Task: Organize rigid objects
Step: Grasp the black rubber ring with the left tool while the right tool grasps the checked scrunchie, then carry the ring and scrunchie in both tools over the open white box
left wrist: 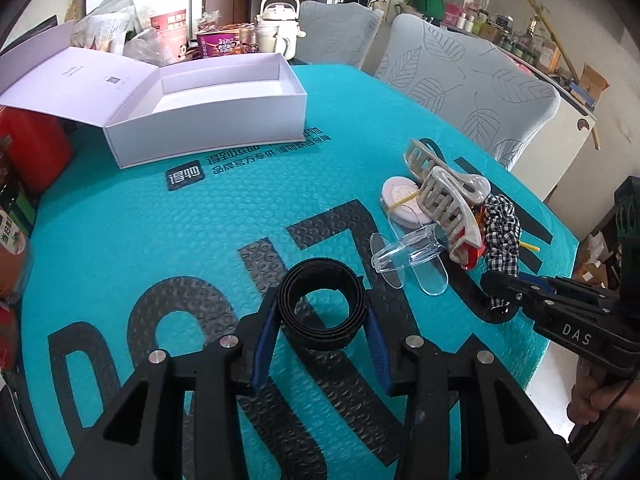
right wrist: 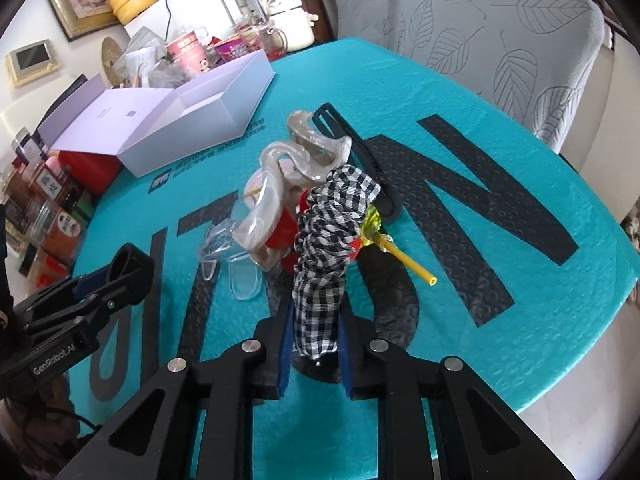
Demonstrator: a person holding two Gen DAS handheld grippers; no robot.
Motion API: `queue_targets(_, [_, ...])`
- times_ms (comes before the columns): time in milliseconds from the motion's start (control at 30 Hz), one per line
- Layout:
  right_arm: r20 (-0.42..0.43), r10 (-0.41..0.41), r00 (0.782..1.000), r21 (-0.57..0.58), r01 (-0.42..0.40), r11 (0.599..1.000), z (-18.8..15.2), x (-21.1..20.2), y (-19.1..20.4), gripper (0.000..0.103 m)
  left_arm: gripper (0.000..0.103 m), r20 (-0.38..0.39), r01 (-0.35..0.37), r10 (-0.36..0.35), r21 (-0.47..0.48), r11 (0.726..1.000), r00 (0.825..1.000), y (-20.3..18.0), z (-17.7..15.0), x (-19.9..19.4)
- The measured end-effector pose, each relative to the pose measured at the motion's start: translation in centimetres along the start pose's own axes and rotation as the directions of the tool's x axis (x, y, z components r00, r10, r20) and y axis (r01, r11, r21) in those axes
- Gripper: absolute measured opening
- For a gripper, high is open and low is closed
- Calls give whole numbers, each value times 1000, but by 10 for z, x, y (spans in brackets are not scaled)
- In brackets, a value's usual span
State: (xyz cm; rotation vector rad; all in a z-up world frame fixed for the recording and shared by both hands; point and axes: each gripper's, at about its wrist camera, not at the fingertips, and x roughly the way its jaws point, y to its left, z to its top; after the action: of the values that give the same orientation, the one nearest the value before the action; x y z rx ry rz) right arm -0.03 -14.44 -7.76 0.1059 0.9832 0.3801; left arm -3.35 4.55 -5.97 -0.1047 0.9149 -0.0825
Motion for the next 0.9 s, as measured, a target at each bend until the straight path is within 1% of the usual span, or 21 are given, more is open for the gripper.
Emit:
queue_targets(167, [38, -12, 999, -29, 13, 1000, -4, -11, 3, 18, 40, 22, -5, 5, -13, 1000, 1000, 5, 0, -6])
queue_targets(367, [63, 7, 998, -62, -3, 998, -9, -23, 11, 18, 40, 38, -16, 17, -31, 999, 999, 8, -5, -16])
queue_targets(500, [68, 37, 997, -100, -30, 995, -14, -27, 19, 18, 40, 58, -42, 45, -50, 998, 997, 11, -10, -26])
queue_targets(700, [63, 104, 993, -175, -91, 980, -17, -27, 37, 18, 40, 83, -90, 98, -92, 992, 992, 17, -19, -41])
queue_targets(900, [33, 182, 983, -243, -169, 955, -19, -21, 56, 18, 40, 104, -160, 174, -135, 978, 979, 30, -21, -56])
